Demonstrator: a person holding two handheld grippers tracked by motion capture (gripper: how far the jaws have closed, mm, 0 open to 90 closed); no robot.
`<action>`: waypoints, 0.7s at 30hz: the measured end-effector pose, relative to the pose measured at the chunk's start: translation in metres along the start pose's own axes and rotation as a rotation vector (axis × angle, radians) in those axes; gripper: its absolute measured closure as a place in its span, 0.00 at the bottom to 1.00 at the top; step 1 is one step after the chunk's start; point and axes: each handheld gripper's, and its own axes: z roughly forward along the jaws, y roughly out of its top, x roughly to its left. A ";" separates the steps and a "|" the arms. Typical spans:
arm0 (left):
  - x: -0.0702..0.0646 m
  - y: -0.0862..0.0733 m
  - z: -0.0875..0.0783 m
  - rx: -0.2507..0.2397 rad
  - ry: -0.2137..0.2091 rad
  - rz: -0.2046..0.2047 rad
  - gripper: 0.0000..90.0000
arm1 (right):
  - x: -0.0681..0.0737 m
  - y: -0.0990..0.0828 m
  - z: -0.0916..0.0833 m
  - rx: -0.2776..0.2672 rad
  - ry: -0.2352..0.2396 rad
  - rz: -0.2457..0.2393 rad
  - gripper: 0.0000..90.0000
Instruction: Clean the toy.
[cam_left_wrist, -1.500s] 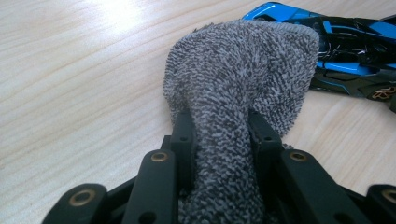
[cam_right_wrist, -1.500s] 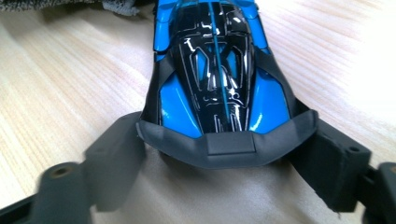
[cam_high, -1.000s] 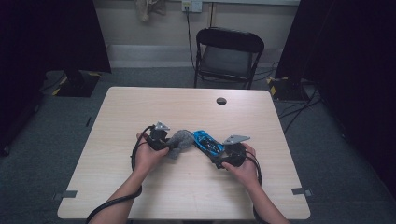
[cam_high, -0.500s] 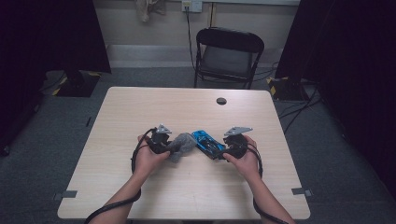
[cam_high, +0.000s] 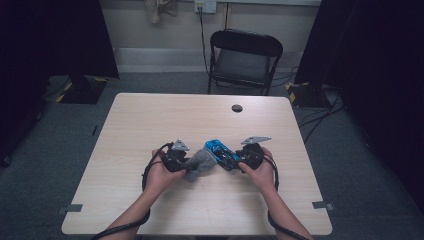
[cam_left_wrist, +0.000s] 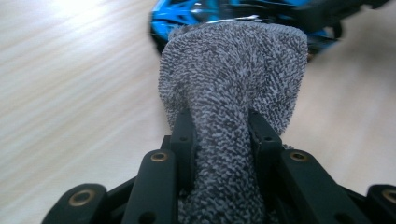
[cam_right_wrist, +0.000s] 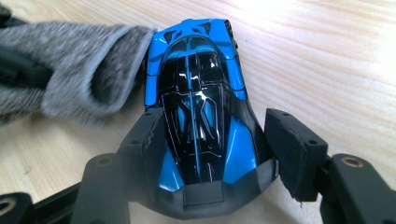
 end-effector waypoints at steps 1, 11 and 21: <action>-0.004 0.000 0.000 0.004 -0.014 0.013 0.76 | 0.000 -0.001 0.000 -0.001 0.000 0.002 0.45; -0.036 -0.001 0.016 0.025 -0.092 0.106 0.75 | 0.000 0.000 -0.001 0.002 -0.001 -0.005 0.45; -0.044 0.012 0.023 -0.012 -0.102 0.143 0.43 | 0.001 0.001 -0.001 0.011 -0.003 -0.005 0.45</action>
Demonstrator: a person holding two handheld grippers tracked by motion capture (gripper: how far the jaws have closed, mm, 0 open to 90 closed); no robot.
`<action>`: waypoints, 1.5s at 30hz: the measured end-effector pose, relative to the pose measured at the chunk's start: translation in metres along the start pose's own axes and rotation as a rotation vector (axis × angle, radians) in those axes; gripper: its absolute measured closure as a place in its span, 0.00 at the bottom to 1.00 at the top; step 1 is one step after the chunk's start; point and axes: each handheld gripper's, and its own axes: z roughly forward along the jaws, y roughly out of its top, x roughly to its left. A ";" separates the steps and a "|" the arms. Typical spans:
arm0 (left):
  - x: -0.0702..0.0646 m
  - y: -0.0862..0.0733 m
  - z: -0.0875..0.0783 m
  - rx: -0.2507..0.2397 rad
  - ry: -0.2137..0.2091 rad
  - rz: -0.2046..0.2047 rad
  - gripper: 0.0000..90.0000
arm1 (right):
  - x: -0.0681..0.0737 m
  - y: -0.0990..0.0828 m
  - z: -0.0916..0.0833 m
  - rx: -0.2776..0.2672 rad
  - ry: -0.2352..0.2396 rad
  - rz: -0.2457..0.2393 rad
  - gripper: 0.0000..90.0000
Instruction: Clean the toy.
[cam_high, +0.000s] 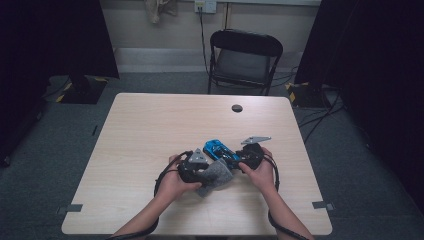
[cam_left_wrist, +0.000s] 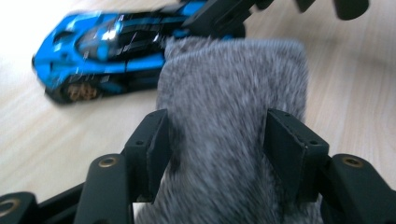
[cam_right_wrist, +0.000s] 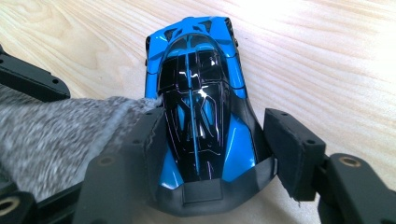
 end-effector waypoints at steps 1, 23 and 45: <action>0.000 0.001 0.002 -0.007 -0.009 -0.001 0.42 | 0.000 0.000 0.000 0.002 0.000 -0.002 0.45; 0.007 0.013 0.026 0.050 0.032 -0.094 0.80 | -0.006 -0.003 -0.005 0.015 0.029 0.018 0.49; 0.042 0.019 0.015 0.035 0.121 -0.182 0.81 | -0.011 -0.002 -0.012 0.025 0.026 0.021 0.63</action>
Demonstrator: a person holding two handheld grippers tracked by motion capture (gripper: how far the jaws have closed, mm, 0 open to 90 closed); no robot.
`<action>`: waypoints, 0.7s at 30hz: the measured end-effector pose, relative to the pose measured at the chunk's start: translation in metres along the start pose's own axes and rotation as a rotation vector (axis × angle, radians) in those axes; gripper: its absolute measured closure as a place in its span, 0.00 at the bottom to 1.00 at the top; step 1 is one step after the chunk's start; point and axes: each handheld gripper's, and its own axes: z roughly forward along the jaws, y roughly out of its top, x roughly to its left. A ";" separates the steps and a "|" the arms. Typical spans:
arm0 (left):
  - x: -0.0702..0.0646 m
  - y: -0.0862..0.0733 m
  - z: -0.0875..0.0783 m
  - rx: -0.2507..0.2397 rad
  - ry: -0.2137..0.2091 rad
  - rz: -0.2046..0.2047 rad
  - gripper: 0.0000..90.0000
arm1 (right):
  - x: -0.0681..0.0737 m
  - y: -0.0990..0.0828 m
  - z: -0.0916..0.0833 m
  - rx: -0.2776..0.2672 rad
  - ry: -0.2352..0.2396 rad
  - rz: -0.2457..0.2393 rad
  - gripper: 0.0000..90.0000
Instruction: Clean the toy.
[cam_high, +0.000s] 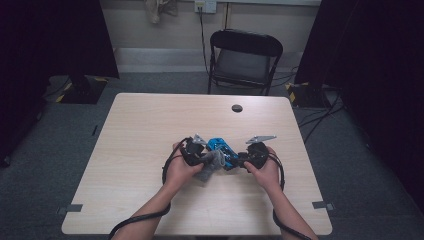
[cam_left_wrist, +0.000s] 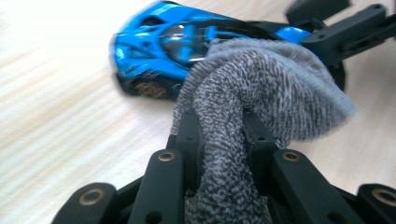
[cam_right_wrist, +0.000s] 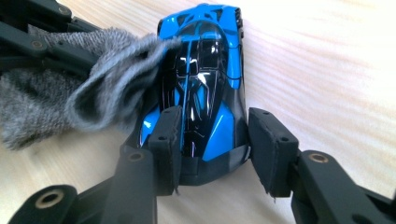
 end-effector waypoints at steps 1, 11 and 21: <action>-0.001 -0.001 0.000 -0.001 -0.006 0.000 0.81 | 0.000 0.000 0.000 -0.001 0.000 -0.007 0.63; -0.008 -0.005 -0.002 0.042 -0.009 0.040 0.81 | 0.004 0.000 0.001 -0.014 -0.019 -0.010 0.63; 0.009 -0.014 -0.020 0.048 0.037 0.022 0.81 | 0.005 0.003 0.000 0.011 -0.025 -0.011 0.62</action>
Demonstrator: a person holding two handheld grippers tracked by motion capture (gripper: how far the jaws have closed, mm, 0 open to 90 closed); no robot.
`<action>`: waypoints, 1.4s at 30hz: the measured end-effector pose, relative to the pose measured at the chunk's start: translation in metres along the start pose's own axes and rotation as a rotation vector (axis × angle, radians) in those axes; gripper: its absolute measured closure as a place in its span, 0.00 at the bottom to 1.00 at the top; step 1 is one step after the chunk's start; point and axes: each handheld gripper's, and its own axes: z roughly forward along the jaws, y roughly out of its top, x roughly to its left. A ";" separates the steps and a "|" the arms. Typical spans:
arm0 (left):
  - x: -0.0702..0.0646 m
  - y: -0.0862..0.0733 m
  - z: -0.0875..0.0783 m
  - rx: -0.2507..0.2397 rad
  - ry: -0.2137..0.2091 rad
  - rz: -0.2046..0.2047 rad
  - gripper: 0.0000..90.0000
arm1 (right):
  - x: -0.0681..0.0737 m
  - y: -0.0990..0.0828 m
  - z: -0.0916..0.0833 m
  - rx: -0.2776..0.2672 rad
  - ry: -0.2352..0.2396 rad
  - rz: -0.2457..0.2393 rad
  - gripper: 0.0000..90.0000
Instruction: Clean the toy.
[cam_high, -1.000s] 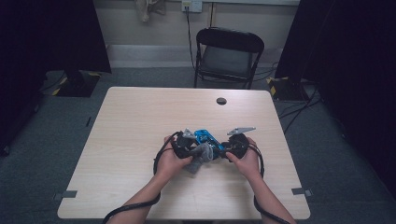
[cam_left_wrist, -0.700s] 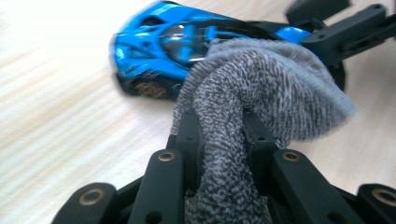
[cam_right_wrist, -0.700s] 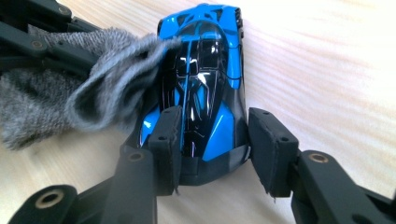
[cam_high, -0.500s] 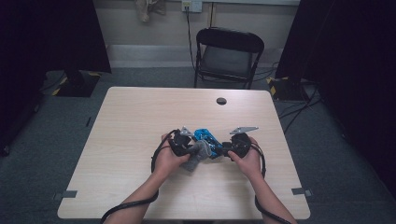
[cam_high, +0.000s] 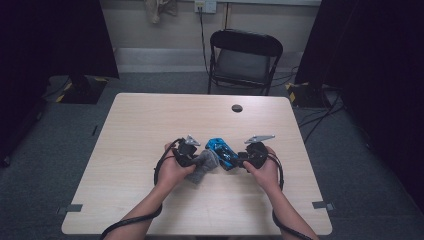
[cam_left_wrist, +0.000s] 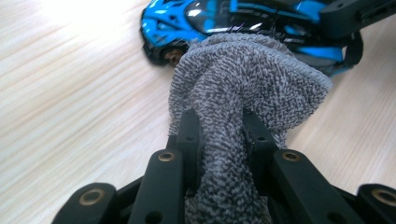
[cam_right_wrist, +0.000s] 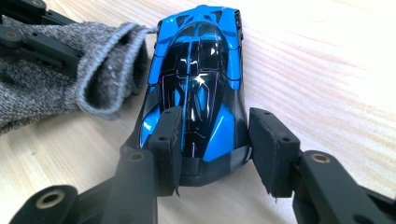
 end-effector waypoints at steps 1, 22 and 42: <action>0.001 -0.001 -0.001 0.006 -0.003 -0.004 0.81 | 0.000 0.000 0.000 0.002 -0.001 0.003 0.60; -0.001 -0.010 0.000 -0.017 -0.012 0.013 0.81 | 0.025 0.028 0.039 -0.014 -0.098 -0.054 0.35; -0.027 0.003 0.018 -0.036 -0.099 0.035 0.81 | 0.017 0.017 0.036 -0.024 -0.066 0.002 0.38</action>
